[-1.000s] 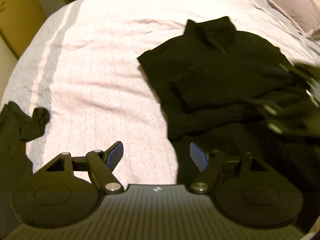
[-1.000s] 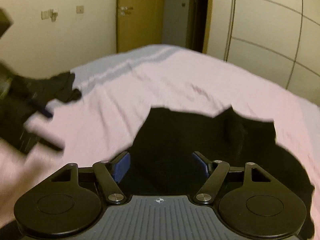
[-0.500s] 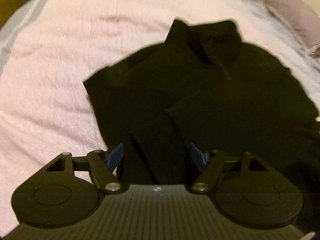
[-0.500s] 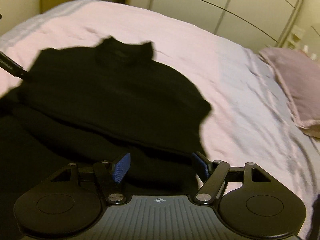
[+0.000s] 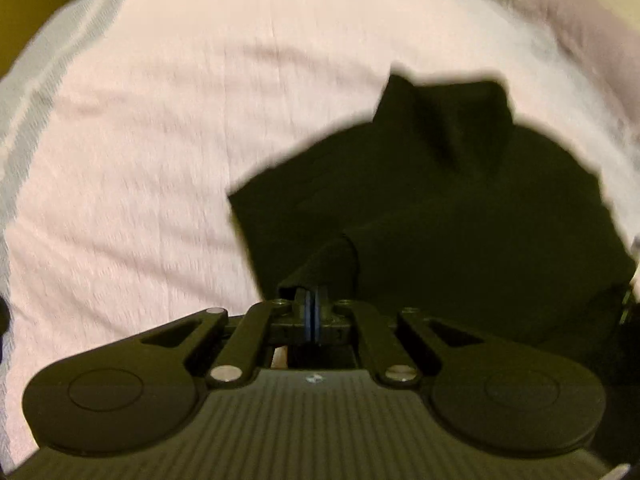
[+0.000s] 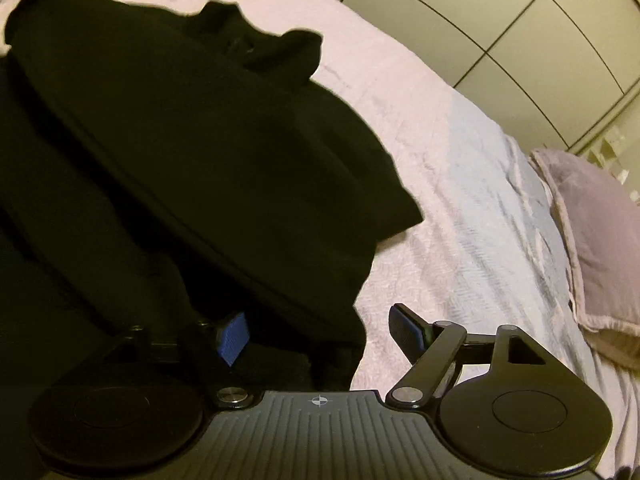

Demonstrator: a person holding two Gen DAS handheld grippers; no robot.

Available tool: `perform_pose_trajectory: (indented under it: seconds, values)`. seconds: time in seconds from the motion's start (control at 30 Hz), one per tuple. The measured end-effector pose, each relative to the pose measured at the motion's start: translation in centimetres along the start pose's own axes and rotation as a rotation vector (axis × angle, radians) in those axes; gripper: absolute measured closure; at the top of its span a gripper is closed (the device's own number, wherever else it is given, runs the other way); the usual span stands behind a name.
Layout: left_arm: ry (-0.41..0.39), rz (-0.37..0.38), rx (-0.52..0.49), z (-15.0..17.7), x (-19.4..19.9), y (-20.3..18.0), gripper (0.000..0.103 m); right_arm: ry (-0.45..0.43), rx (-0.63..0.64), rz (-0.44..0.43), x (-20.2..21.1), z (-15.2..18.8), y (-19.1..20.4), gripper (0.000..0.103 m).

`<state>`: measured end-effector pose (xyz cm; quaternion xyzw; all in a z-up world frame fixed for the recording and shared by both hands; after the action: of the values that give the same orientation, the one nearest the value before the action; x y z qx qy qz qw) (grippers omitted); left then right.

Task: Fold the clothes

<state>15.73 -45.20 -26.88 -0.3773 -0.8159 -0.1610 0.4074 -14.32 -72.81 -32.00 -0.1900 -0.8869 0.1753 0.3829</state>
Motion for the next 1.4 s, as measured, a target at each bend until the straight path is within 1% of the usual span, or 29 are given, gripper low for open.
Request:
perform_pose_trajectory:
  seconds: [0.03,0.1,0.2,0.3,0.37,0.5,0.57,0.6,0.67,0.7,0.73,0.8,0.87,0.93,0.97,1.0,1.03,1.07,1.1,1.13,1.17,1.2,1.23,1.33,1.4]
  values:
    - [0.027,-0.008,-0.029,0.8,-0.7,-0.2,0.103,0.003,0.0,0.017,0.0,0.2,-0.4,0.026]
    - [0.045,-0.018,-0.075,1.7,-1.6,-0.7,0.103,0.017,-0.004,0.079,0.0,0.6,-1.5,0.026]
    - [0.073,-0.019,-0.111,2.4,-2.3,-1.6,0.103,0.081,-0.078,0.113,-0.2,2.0,-3.4,0.026]
    - [0.082,-0.011,-0.156,2.5,-1.9,-1.9,0.103,0.143,-0.158,0.136,0.3,3.1,-5.0,0.026]
    - [0.092,-0.005,-0.188,2.3,-1.4,-2.1,0.103,0.163,-0.239,0.149,1.0,3.3,-6.1,0.026]
    - [0.09,-0.021,-0.205,2.7,-0.1,-1.8,0.102,0.225,-0.305,0.166,3.0,3.3,-6.7,0.026]
    - [0.082,-0.034,-0.212,2.9,0.9,-1.8,0.102,0.217,-0.383,0.131,4.3,2.8,-7.1,0.026]
    - [0.075,-0.038,-0.215,2.9,1.4,-1.8,0.1,0.193,-0.423,0.123,5.0,2.2,-7.4,0.026]
    - [0.052,-0.045,-0.232,2.8,2.4,-2.2,0.096,0.093,-0.522,0.087,6.7,1.0,-8.2,0.026]
    - [0.035,-0.048,-0.246,2.7,3.0,-2.5,0.095,0.044,-0.57,0.052,6.9,0.4,-8.8,0.026]
    - [0.018,-0.051,-0.259,2.6,3.4,-2.8,0.095,0.014,-0.612,0.013,6.6,-0.1,-9.4,0.026]
    - [-0.022,-0.039,-0.275,2.3,4.0,-3.9,0.095,-0.015,-0.695,-0.062,4.7,-1.0,-10.7,0.026]
    - [-0.053,0.017,-0.294,2.1,3.7,-5.7,0.095,-0.022,-0.82,-0.127,1.7,-1.3,-12.4,0.027]
    - [-0.069,0.077,-0.318,2.1,3.1,-7.6,0.095,-0.029,-0.915,-0.145,-1.4,-1.6,-14.1,0.027]
    - [-0.065,0.109,-0.335,2.3,2.4,-8.8,0.095,-0.021,-0.951,-0.146,-3.1,-1.5,-14.7,0.032]
    - [-0.053,0.126,-0.354,2.8,1.6,-9.6,0.095,-0.009,-0.983,-0.153,-4.5,-1.4,-15.1,0.04]
    - [-0.04,0.144,-0.374,3.2,0.8,-10.5,0.093,0.007,-1.015,-0.161,-6.0,-1.2,-15.6,0.043]
    - [-0.028,0.162,-0.393,3.7,0.0,-11.3,0.092,0.033,-1.044,-0.171,-7.4,-0.8,-16.0,0.05]
    - [-0.015,0.179,-0.413,4.2,-0.8,-12.2,0.092,0.059,-1.073,-0.181,-8.7,-0.5,-16.4,0.072]
    - [0.0,0.181,-0.428,4.7,-1.3,-12.6,0.092,0.082,-1.094,-0.189,-10.0,-0.2,-16.8,0.088]
    - [0.014,0.183,-0.444,5.3,-1.8,-13.0,0.092,0.09,-1.094,-0.187,-10.9,-0.4,-17.3,0.097]
    - [0.029,0.185,-0.459,5.8,-2.3,-13.4,0.093,0.079,-1.08,-0.18,-11.6,-1.0,-17.8,0.098]
    - [0.027,0.179,-0.471,6.2,-2.5,-13.6,0.093,0.059,-1.064,-0.182,-12.1,-1.7,-18.3,0.098]
    - [0.028,0.18,-0.447,6.4,-2.6,-13.3,0.093,0.017,-0.996,-0.171,-13.1,-3.7,-19.3,0.098]
    - [0.034,0.186,-0.438,6.2,-2.7,-13.1,0.093,-0.002,-0.985,-0.15,-12.5,-4.0,-19.7,0.098]
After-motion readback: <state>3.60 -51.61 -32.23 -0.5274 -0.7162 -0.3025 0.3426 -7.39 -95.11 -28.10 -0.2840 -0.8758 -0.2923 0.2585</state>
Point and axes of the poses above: each gripper's, at about its wrist camera, not at the fingertips, and x roughly against the way its jaws point, y to its left, z to its underside, the point moved 3 cm from there along -x, roughly the way its jaws point, and after that the axes turned 12 degrees about -y, right-handed, at the moved point
